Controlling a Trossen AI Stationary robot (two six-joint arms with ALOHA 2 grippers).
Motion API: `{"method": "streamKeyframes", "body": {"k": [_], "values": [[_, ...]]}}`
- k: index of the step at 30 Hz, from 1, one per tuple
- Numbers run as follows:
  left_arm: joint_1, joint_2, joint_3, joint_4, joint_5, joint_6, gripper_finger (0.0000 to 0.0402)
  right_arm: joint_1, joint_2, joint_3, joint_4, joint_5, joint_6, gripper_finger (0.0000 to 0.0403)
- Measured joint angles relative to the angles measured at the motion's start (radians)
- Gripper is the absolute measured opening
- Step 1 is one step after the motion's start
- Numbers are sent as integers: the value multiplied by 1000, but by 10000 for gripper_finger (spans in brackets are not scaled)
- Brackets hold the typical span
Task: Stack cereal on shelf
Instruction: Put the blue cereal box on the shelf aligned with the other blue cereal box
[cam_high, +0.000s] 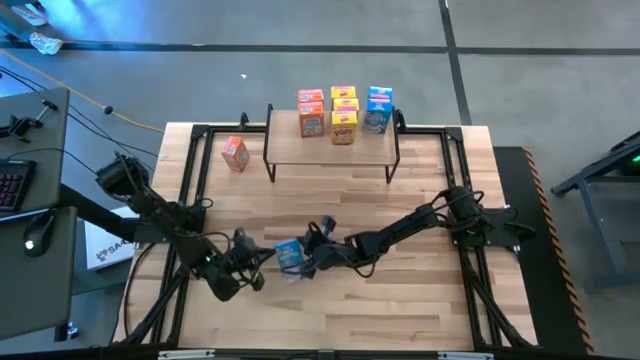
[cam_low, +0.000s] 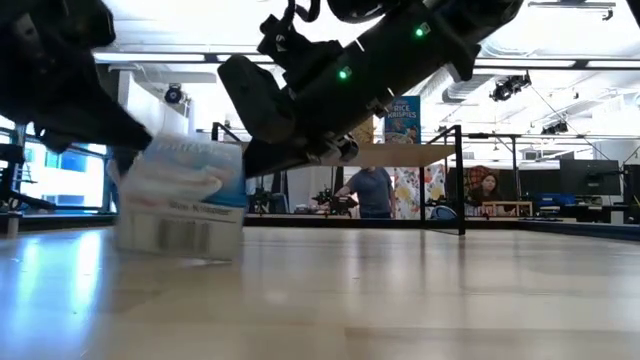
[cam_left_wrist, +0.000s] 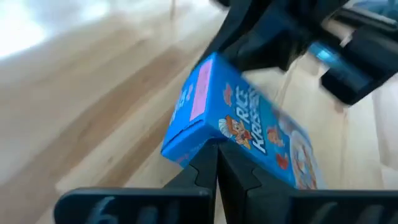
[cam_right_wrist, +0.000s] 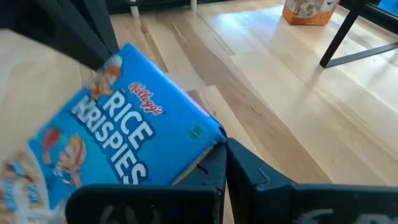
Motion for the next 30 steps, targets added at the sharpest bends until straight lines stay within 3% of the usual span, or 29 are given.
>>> {"method": "streamKeyframes", "body": {"k": [8, 17, 23, 30], "values": [[-24, -1, 1, 77, -146, 184, 0, 26, 0, -1, 3, 29, -58, 0], [-27, 0, 1, 81, -125, 301, 0, 45, 0, -1, 74, 168, -158, 0], [-45, 0, 1, 139, -158, 479, 0, 49, -2, -1, 109, 179, -215, 0], [-71, 1, 1, 155, -167, 642, 0, 81, -4, -1, 227, 235, -403, 0]]}}
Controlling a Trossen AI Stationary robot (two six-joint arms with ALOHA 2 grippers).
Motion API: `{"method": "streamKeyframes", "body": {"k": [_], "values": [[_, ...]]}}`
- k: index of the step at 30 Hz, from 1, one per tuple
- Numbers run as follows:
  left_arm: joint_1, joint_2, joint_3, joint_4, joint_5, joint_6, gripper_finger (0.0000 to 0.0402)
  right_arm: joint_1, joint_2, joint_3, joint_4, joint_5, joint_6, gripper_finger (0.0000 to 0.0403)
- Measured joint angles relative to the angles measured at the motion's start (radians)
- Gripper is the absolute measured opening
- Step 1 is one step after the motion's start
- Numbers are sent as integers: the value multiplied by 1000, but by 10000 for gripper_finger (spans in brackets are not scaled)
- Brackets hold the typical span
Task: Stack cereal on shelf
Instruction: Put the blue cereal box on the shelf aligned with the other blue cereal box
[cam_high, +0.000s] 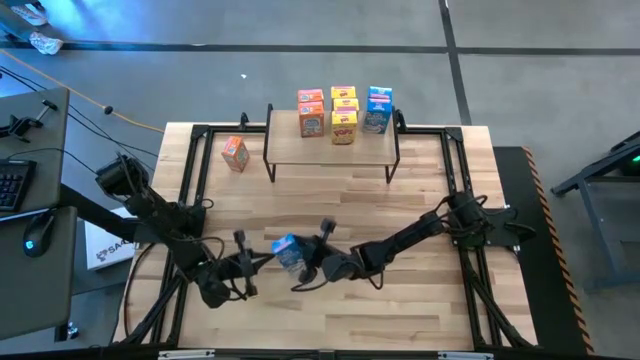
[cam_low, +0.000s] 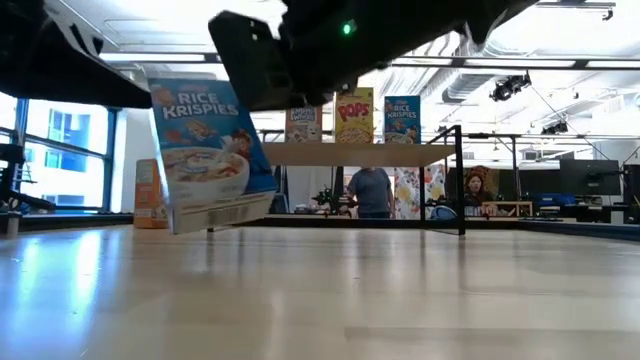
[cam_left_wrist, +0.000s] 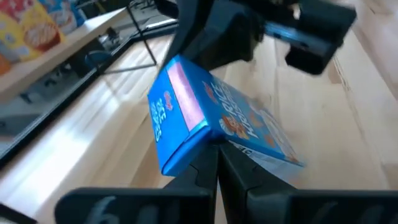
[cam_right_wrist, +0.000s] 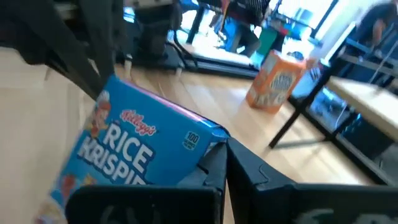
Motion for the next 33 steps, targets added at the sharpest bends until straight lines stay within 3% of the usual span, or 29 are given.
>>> {"method": "streamKeyframes", "body": {"k": [8, 15, 25, 33], "values": [[-39, 1, 0, 95, -9, 209, 0, 38, -2, 2, 16, 3, -137, 0], [-64, 50, 8, 151, -19, 317, 0, 58, -1, 0, 3, -7, -159, 0], [-81, 298, 202, 146, -66, 567, 0, 103, 0, -74, 144, -3, -223, 0], [-81, 362, 291, 96, -51, 647, 0, 131, 1, -76, 145, 9, -231, 0]]}}
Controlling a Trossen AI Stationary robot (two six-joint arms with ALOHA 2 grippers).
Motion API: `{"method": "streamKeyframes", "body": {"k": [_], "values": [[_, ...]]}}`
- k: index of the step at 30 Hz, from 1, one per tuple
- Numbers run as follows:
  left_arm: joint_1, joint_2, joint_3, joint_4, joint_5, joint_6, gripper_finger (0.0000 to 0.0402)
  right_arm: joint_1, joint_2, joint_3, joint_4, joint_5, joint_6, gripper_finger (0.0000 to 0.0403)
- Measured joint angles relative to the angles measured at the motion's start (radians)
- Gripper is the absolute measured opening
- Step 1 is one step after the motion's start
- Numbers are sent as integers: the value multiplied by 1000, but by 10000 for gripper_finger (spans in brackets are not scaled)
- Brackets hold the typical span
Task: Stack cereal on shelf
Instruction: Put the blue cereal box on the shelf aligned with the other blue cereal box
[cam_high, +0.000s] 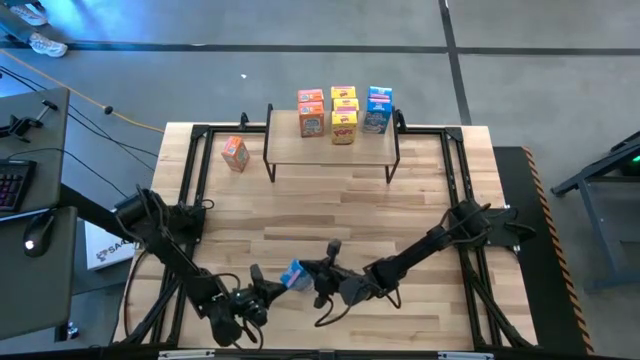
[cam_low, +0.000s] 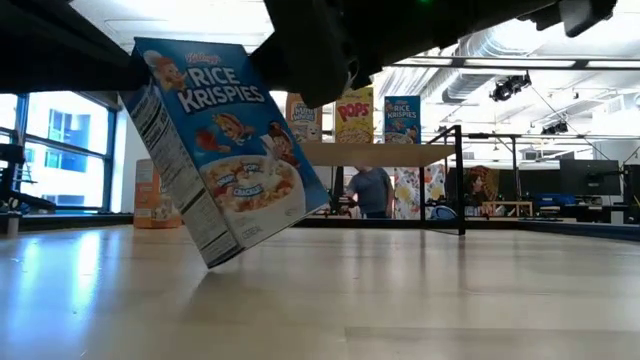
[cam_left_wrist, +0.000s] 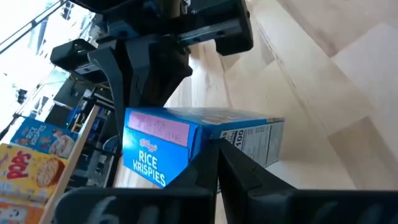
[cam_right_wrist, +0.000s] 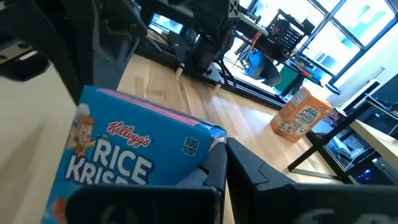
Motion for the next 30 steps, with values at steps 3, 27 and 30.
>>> {"method": "streamKeyframes", "body": {"k": [3, 27, 30], "values": [[0, 0, 10, -8, 1, 12, 0, 10, 0, -1, -20, 19, 4, 0], [28, -3, 88, -7, 205, 65, 13, 55, 3, -2, -224, 89, 211, 140], [29, -3, 99, -7, 238, 65, 27, 63, 4, -2, -227, 103, 210, 144]]}}
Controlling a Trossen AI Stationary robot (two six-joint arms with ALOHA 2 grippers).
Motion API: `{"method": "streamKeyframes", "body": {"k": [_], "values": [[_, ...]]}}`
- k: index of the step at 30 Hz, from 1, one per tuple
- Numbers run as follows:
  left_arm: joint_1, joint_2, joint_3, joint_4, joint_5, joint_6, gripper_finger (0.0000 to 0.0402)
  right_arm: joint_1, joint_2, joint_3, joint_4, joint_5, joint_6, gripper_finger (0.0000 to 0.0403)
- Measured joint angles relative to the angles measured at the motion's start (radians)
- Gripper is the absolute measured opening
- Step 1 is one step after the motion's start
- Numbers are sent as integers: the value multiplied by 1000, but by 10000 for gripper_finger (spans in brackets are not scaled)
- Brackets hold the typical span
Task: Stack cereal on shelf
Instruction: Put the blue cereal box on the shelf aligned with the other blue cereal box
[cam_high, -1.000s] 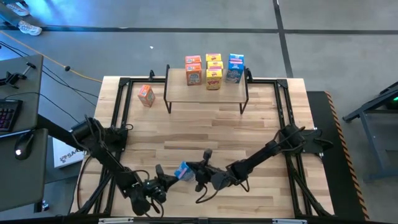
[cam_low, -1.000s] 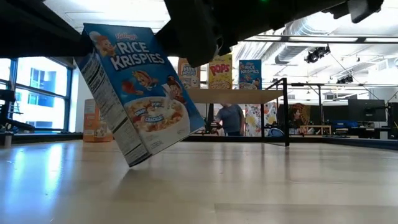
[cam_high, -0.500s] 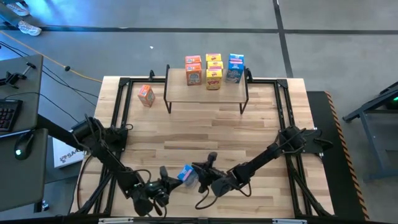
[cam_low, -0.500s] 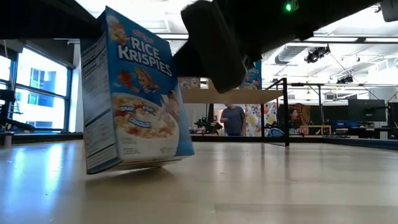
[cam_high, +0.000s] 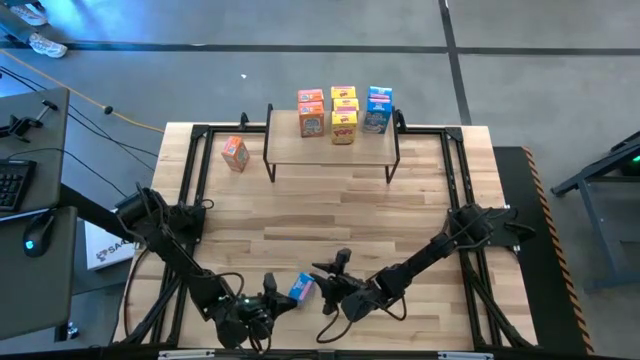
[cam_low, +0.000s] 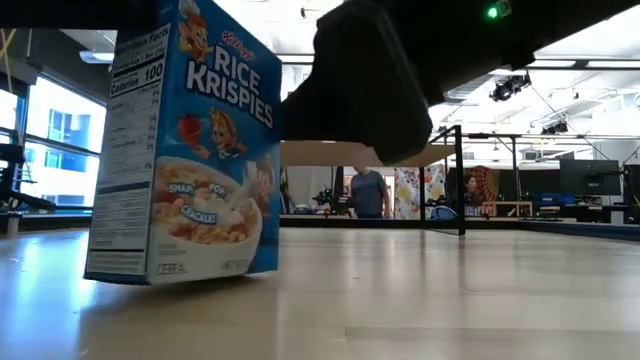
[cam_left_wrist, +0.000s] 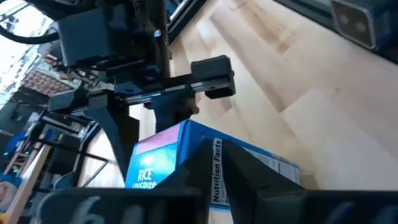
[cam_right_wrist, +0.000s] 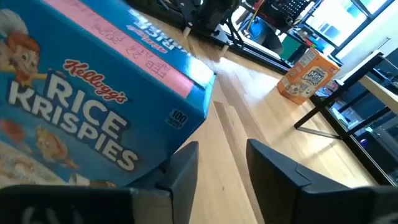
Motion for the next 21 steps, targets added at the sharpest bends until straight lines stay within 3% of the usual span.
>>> {"method": "streamKeyframes", "body": {"k": [9, 16, 21], "values": [[-14, -9, 41, 0, 8, -57, 53, 10, 0, 0, -27, 16, 0, 145], [-64, -16, 41, -3, 19, -174, 27, 20, 0, 0, -44, 22, 1, 145], [-87, -14, 41, -11, 108, -318, 3, 25, -1, 0, -45, 22, 0, 145]]}}
